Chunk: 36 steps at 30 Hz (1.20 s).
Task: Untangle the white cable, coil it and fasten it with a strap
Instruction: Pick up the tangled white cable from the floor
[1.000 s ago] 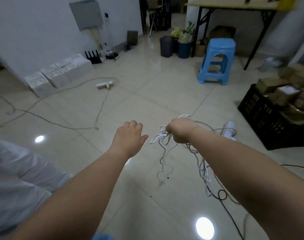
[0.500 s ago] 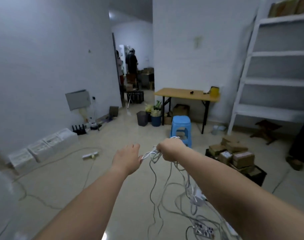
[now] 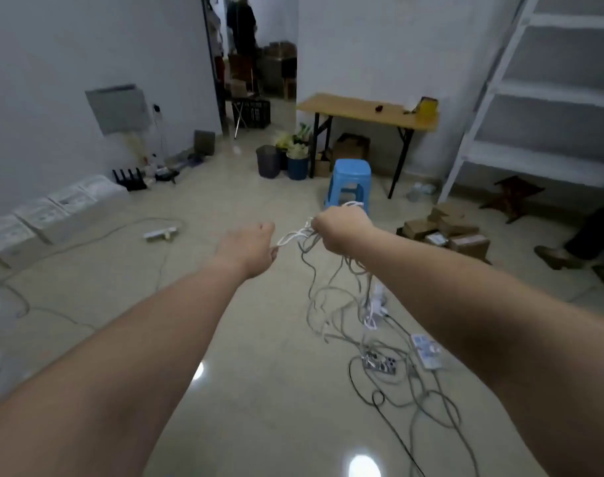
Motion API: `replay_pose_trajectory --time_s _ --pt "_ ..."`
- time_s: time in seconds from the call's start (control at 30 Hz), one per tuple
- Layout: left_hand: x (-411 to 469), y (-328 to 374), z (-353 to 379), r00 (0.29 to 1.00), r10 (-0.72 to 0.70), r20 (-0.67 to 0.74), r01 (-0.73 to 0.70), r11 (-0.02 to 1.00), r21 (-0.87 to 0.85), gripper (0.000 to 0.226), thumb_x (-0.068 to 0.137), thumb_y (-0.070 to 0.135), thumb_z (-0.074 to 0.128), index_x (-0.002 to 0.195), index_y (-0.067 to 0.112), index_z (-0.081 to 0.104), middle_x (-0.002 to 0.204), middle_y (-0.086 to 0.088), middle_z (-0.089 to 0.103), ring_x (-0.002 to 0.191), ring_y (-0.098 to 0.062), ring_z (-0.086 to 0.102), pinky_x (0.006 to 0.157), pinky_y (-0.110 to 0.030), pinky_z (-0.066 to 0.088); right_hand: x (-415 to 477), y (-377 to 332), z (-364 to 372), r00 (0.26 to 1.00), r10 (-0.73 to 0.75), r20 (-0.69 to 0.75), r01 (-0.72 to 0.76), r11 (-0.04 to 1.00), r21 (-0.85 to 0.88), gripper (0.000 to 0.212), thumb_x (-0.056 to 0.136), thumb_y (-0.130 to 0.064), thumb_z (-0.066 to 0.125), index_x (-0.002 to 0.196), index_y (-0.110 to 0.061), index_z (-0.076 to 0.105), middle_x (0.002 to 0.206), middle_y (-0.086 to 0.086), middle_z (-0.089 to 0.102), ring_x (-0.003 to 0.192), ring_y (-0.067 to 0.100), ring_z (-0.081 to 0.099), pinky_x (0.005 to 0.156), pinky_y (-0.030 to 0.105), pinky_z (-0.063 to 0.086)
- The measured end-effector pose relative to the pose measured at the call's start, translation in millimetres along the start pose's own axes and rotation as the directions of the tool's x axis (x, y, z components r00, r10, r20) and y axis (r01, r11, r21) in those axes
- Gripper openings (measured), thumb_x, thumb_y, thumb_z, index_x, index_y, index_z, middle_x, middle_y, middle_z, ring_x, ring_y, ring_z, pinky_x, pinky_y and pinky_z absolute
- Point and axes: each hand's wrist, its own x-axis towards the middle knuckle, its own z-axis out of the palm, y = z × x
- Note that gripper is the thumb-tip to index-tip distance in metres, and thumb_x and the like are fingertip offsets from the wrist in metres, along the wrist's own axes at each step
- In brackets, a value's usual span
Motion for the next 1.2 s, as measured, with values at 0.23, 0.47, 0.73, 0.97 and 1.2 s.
replay_pose_trajectory --time_s 0.23,0.47,0.73,0.97,1.2 --pt "17.9 10.1 79.3 0.99 -0.02 0.142 0.03 0.997 -0.071 0.044 0.094 0.034 0.049 0.129 0.007 0.044 0.129 -0.018 0.051 0.12 -0.037 0.048 0.094 -0.043 0.042 9.7 17.4 76.0 0.998 0.04 -0.042 -0.039 0.999 0.031 0.025 0.088 -0.001 0.038 0.104 -0.007 0.056 0.104 0.017 0.061 0.093 0.035 0.059 0.063 0.034 0.034" --pt "70.8 20.7 118.8 0.975 -0.074 0.209 0.085 0.995 -0.043 0.041 0.095 0.033 0.047 0.126 0.006 0.043 0.127 -0.018 0.05 0.118 -0.037 0.048 0.089 -0.043 0.042 58.2 46.9 122.1 1.0 -0.001 -0.016 0.002 0.998 0.068 0.028 0.086 0.0 0.038 0.106 -0.007 0.056 0.106 0.018 0.061 0.097 0.037 0.059 0.065 0.034 0.034" --pt "139.4 20.2 142.0 0.957 -0.127 0.26 0.145 0.988 -0.051 0.042 0.096 0.034 0.044 0.129 0.008 0.04 0.128 -0.016 0.05 0.119 -0.035 0.046 0.09 -0.041 0.041 120.5 86.7 155.4 0.999 -0.031 0.011 0.03 0.995 0.096 0.028 0.085 0.0 0.039 0.105 -0.01 0.056 0.104 0.016 0.061 0.093 0.035 0.06 0.064 0.033 0.033" --pt "218.7 -0.4 159.8 0.952 -0.099 0.291 0.12 0.991 -0.055 0.04 0.097 0.034 0.043 0.128 0.009 0.041 0.127 -0.013 0.05 0.118 -0.032 0.046 0.088 -0.039 0.04 193.3 115.3 172.9 0.999 -0.009 0.046 0.005 0.995 0.097 0.027 0.086 -0.001 0.038 0.106 -0.01 0.054 0.104 0.015 0.059 0.092 0.036 0.059 0.064 0.035 0.032" --pt "324.8 -52.3 170.8 0.949 -0.022 0.315 0.047 0.996 -0.071 0.041 0.096 0.034 0.043 0.129 0.009 0.041 0.127 -0.013 0.05 0.118 -0.032 0.046 0.087 -0.04 0.041 300.9 135.0 187.5 0.992 0.085 0.094 -0.095 0.99 0.103 0.027 0.086 -0.001 0.038 0.107 -0.01 0.054 0.105 0.014 0.059 0.093 0.034 0.059 0.065 0.033 0.032"
